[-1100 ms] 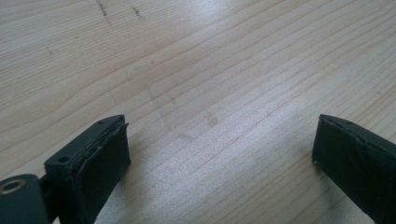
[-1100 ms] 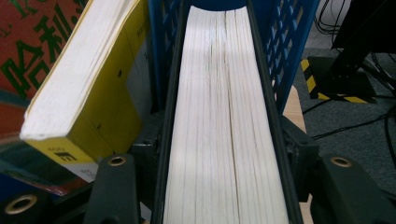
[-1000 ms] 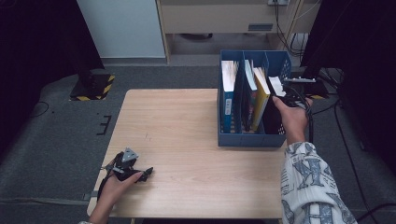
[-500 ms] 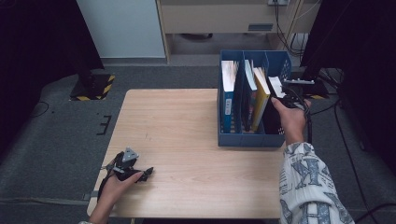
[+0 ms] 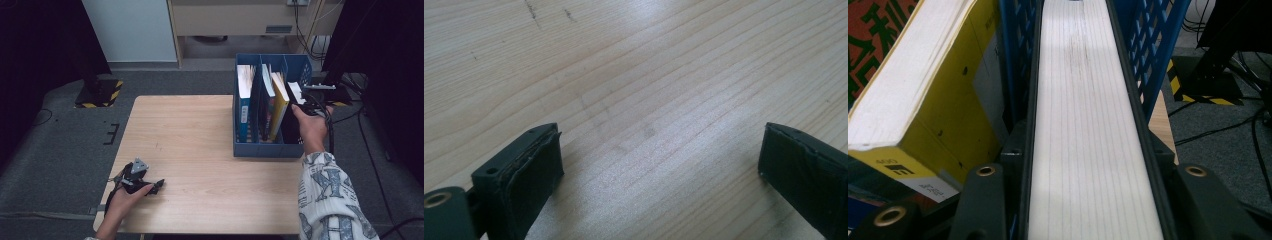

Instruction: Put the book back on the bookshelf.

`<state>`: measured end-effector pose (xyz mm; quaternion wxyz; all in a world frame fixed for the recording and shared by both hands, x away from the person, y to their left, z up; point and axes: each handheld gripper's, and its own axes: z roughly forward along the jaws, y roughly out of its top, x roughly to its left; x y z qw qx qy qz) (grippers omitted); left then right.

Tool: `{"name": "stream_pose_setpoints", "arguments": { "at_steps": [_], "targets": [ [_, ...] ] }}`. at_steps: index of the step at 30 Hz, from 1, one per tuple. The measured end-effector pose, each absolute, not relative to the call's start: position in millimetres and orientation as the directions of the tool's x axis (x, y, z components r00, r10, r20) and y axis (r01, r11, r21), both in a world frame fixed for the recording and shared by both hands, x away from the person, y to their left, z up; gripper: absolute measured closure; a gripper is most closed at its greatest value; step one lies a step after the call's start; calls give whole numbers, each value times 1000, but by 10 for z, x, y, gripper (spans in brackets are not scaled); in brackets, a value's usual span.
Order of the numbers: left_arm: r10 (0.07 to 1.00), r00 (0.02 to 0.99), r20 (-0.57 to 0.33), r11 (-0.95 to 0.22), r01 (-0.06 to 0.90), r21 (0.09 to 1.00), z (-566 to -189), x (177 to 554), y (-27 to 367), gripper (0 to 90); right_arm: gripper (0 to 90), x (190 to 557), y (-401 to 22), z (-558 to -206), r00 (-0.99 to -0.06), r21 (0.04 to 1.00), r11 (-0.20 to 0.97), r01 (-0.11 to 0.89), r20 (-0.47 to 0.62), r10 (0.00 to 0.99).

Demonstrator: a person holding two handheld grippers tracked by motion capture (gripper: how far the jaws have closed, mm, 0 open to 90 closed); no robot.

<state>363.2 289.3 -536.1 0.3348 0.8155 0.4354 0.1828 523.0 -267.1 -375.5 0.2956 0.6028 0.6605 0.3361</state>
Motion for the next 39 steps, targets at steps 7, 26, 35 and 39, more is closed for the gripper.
{"name": "stream_pose_setpoints", "arguments": {
  "at_steps": [7, 26, 35, 39],
  "targets": [
    [833, 553, 7, -396, 588, 705, -5361, 3631, 2892, 32, 533, 5225, -2656, -3758, -79, 804, 36, 593, 14, 997],
    [830, 557, 9, -401, 587, 703, -5360, 3634, 2893, 32, 536, 5252, -2674, -3764, -49, 830, 12, 558, 18, 999],
    [830, 557, 9, -401, 587, 703, -5360, 3634, 2893, 32, 536, 5333, -2656, -3779, -51, 829, 28, 558, 0, 999],
    [831, 556, 6, -397, 586, 706, -5361, 3634, 2891, 33, 535, 5388, -2661, -3777, -51, 834, 32, 551, -4, 999]
  ]
}}
